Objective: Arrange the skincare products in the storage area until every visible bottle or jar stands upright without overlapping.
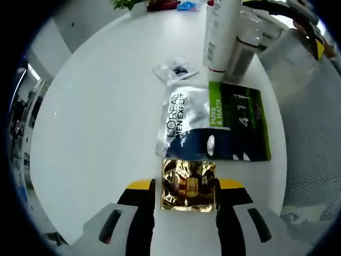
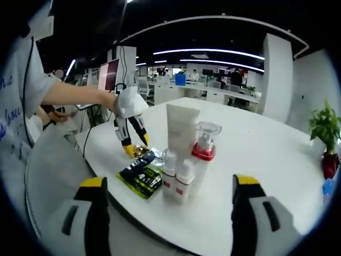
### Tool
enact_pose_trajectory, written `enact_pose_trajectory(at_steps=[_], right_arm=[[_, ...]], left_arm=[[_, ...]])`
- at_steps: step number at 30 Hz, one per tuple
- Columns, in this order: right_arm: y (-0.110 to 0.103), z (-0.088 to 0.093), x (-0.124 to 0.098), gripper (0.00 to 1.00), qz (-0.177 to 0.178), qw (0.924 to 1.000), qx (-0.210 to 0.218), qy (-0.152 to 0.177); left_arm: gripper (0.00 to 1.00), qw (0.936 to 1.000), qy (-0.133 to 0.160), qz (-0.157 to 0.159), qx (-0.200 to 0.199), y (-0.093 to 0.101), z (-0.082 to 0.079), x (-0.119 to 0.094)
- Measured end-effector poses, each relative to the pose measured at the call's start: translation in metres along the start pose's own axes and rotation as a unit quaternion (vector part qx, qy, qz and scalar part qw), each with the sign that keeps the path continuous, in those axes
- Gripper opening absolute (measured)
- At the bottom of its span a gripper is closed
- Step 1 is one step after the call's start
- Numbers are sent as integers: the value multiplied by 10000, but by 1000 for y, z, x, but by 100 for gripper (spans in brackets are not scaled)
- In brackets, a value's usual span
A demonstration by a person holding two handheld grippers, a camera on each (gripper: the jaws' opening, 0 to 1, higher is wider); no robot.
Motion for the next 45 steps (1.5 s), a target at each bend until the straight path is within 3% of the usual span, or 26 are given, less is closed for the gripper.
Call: enact_pose_trajectory(at_steps=[14, 17, 25, 45], right_arm=[[-1, -1, -1, 97, -2, 10000, -2, 8], [-1, -1, -1, 97, -1, 10000, -7, -1], [0, -1, -1, 97, 34, 10000, 38, 20], [4, 0, -1, 98, 88, 9999, 144, -12]], left_arm=[[43, 9996, 252, -106, 10, -2, -15, -19], [43, 9989, 439, -149, 92, -3, -30, -25], [42, 9974, 564, -174, 424, -6, -62, -24], [33, 9938, 878, -153, 670, -23, -125, 6]])
Point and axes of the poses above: the point that each gripper's makers call its tool centre point, and the gripper's own axes: x roughly forward along the fingers, y roughly to its right, z roughly out of its underside, the point moved 2 cm from there along -x, roughly backward along the fingers, and after that the axes turned 5 degrees about z, right-handed, at the moved point
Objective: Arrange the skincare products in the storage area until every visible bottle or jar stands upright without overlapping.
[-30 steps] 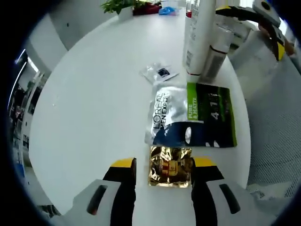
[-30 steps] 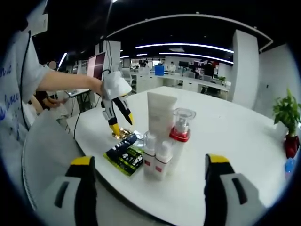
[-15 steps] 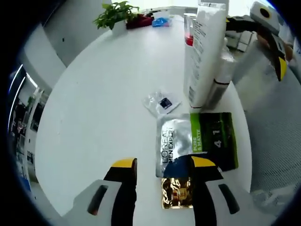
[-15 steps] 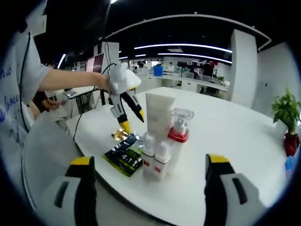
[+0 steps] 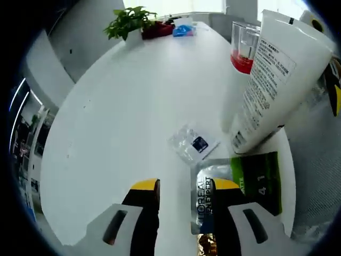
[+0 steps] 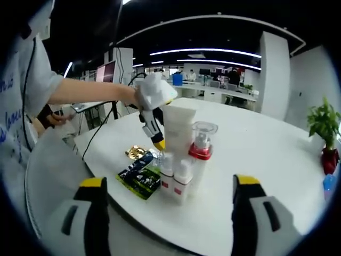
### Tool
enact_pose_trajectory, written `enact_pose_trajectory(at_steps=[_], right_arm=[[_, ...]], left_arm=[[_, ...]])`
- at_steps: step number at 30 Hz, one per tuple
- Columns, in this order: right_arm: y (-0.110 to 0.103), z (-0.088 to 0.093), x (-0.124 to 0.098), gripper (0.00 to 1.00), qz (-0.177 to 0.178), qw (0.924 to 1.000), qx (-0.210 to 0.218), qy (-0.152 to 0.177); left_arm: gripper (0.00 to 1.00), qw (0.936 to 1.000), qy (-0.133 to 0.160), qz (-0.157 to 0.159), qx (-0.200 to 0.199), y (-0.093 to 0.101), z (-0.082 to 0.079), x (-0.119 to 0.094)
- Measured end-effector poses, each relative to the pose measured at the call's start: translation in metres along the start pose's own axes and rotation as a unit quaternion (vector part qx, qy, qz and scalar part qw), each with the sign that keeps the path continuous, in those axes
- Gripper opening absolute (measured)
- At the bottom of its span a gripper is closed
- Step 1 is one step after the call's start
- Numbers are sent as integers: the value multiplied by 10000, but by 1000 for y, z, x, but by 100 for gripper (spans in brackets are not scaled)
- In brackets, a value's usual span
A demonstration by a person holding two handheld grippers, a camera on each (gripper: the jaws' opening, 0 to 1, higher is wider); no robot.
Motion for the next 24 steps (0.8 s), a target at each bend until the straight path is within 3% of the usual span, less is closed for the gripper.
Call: enact_pose_trajectory(at_steps=[11, 16, 24], right_arm=[[2, 1, 0, 97, 41, 10000, 67, -32], [2, 1, 0, 97, 41, 9999, 92, -14], [4, 2, 0, 97, 97, 9998, 146, -31]], left_arm=[[22, 9992, 254, 190, 237, 1, -25, 23], [22, 9979, 442, 464, 81, 6, -37, 37], [21, 9977, 341, 535, 229, -6, -35, 53]])
Point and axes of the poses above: the point that each gripper's makers call its tool centre point, and the gripper's own axes: x roughly forward along the fingers, y roughly to its right, z roughly out of its underside, the point moved 2 cm from there along -x, roughly backward along the fingers, and after that the axes turned 5 degrees about z, right-handed, at the moved point
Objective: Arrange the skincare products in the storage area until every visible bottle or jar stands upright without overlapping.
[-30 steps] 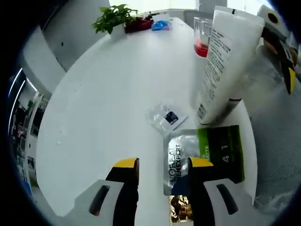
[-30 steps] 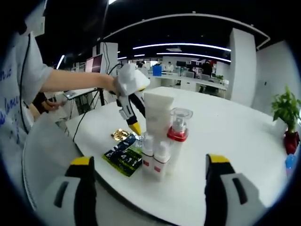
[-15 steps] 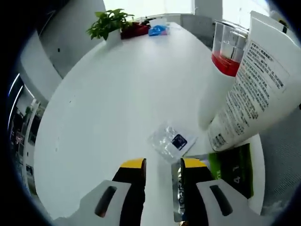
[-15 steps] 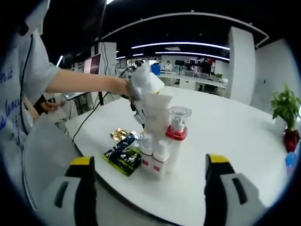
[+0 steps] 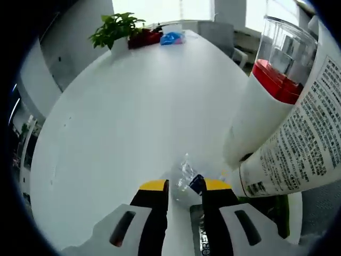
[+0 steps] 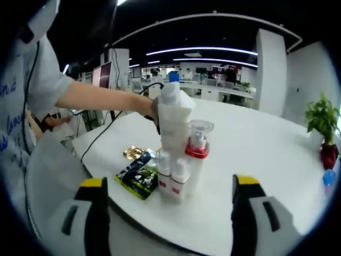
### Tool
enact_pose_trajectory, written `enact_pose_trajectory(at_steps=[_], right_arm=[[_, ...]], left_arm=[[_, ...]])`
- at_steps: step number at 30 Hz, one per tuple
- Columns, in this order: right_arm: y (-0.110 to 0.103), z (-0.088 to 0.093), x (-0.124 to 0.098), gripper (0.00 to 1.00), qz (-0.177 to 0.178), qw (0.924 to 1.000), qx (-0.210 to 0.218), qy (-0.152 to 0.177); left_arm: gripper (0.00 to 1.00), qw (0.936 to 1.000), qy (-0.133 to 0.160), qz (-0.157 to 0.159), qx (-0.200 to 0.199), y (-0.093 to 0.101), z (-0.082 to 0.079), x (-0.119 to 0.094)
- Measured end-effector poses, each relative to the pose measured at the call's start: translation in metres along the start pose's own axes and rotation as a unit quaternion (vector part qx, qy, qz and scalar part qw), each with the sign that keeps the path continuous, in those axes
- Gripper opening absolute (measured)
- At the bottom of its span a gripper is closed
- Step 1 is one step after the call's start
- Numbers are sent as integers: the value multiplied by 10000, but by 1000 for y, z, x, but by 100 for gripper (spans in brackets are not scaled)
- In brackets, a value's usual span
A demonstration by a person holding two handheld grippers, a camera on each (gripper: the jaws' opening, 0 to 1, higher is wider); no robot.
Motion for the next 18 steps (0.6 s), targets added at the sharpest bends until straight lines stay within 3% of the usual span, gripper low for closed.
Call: enact_pose_trajectory(at_steps=[14, 18], right_arm=[[1, 2, 1, 97, 22, 10000, 19, -62], [1, 2, 1, 96, 17, 10000, 28, -76]], left_arm=[[21, 9999, -101, 19, 80, 2, -3, 10], [21, 9999, -118, -90, 67, -12, -1, 8]])
Point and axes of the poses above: the point that each gripper's makers call its tool centre point, and the gripper's own axes: x roughly forward along the fingers, y roughly to its right, z roughly out of its underside, the point moved 2 cm from there along -x, roughly backward along the fingers, and after that the axes turned 5 degrees about z, right-handed, at the moved point
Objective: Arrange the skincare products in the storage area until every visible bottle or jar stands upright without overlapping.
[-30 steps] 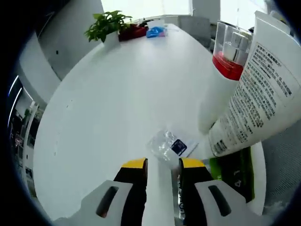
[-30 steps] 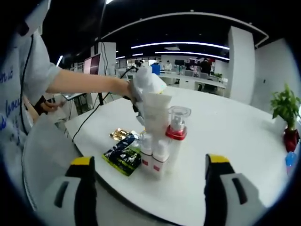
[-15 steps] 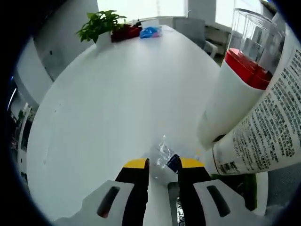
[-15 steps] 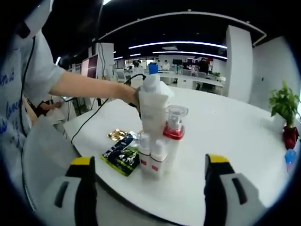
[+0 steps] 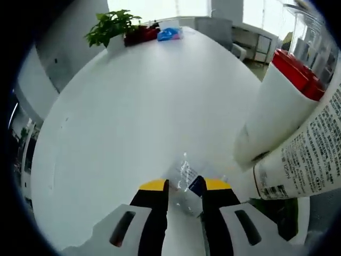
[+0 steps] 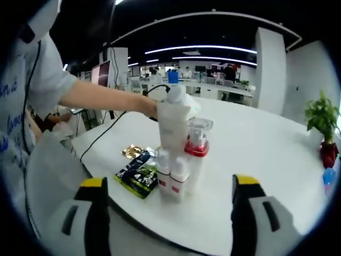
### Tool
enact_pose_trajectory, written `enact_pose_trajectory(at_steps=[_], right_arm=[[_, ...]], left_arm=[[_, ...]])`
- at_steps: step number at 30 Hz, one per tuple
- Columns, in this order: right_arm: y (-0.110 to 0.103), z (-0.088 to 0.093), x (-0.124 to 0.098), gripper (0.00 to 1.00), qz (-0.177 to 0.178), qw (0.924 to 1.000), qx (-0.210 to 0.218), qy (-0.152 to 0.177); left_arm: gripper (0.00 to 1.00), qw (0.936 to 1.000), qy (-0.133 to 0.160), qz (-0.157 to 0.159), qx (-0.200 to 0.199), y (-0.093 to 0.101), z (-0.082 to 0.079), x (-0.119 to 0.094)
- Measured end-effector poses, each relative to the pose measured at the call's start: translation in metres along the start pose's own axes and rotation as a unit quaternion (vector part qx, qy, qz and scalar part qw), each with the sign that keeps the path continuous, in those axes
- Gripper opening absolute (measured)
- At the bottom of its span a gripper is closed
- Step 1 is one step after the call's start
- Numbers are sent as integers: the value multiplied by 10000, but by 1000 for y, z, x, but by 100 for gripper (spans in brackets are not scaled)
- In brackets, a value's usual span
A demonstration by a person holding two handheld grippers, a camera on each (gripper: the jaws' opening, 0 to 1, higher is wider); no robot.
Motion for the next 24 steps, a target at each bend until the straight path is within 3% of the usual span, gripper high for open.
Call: enact_pose_trajectory(at_steps=[14, 24], right_arm=[[0, 1, 0, 97, 23, 10000, -16, -70], [-1, 1, 1, 96, 21, 10000, -21, -84]], left_arm=[[17, 9996, -81, -177, -197, -22, 16, -13], [12, 9994, -320, -68, -115, -18, 36, -27]])
Point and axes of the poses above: the point that each gripper's makers call its tool centre point, and the gripper's own axes: x roughly forward along the fingers, y roughly to its right, z roughly out of its underside, the point moved 2 cm from there along -x, roughly backward along the fingers, and after that the axes turned 5 degrees about z, right-handed, at the moved point
